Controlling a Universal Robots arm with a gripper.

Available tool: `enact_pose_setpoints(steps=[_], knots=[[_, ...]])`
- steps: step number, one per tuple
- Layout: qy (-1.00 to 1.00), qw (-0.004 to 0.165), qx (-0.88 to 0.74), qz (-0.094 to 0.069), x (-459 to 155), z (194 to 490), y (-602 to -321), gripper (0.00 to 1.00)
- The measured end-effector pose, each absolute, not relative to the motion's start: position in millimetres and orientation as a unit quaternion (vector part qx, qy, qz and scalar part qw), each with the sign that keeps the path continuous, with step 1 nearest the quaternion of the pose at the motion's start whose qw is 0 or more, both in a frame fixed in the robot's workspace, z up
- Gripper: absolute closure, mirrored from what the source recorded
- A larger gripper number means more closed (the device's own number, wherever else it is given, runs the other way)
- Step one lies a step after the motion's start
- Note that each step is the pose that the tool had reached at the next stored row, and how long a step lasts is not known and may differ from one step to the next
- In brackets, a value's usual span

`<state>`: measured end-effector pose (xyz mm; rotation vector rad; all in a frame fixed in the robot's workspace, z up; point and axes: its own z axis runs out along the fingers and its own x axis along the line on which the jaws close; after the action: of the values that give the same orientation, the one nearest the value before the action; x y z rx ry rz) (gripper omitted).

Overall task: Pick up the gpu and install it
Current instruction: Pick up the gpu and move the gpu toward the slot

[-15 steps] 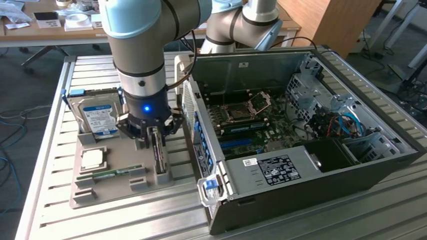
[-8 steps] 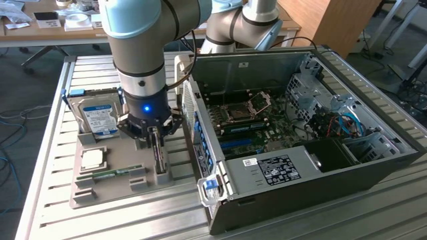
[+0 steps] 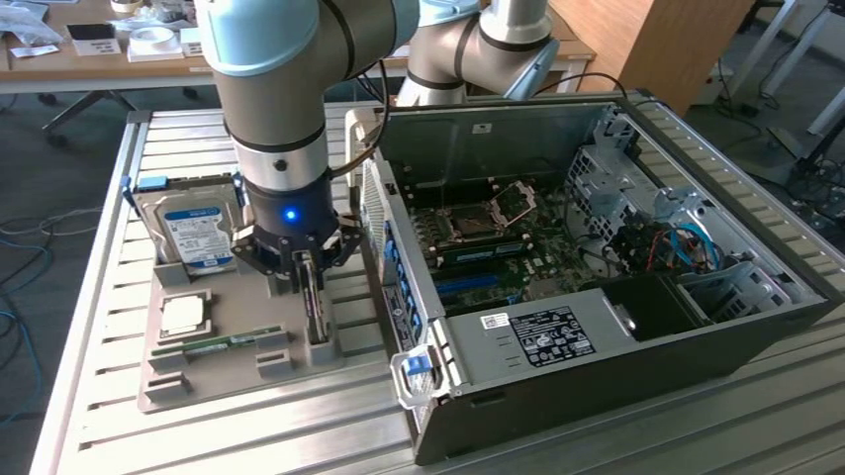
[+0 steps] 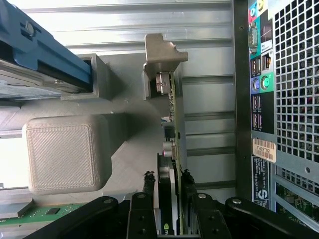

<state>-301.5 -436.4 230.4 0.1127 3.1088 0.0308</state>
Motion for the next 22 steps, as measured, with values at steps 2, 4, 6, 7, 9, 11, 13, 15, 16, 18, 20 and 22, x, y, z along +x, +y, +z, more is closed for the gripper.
enact_pose_setpoints(steps=[2,4,6,7,9,11,13,15,16,18,20,22], knots=[[0.999,0.015,0.036,0.01,-301.5,230.4,-436.4,0.65],[0.999,0.015,0.036,0.01,-301.5,230.4,-436.4,0.65],[0.999,0.015,0.036,0.01,-301.5,230.4,-436.4,0.67],[0.999,0.015,0.036,0.01,-301.6,230.4,-436.4,0.73],[0.999,0.015,0.036,0.01,-301.5,230.4,-436.4,0.73],[0.999,0.015,0.036,0.01,-301.6,230.4,-436.4,0.73],[0.999,0.015,0.036,0.01,-301.5,230.4,-436.4,0.73],[0.999,0.015,0.036,0.01,-301.5,230.4,-436.4,0.73],[0.999,0.015,0.036,0.01,-301.6,230.4,-436.4,0.73],[0.999,0.015,0.036,0.01,-301.6,230.4,-436.4,0.73],[0.999,0.015,0.036,0.01,-301.6,230.4,-436.4,0.73],[0.999,0.015,0.036,0.01,-301.5,230.4,-436.4,0.73]])
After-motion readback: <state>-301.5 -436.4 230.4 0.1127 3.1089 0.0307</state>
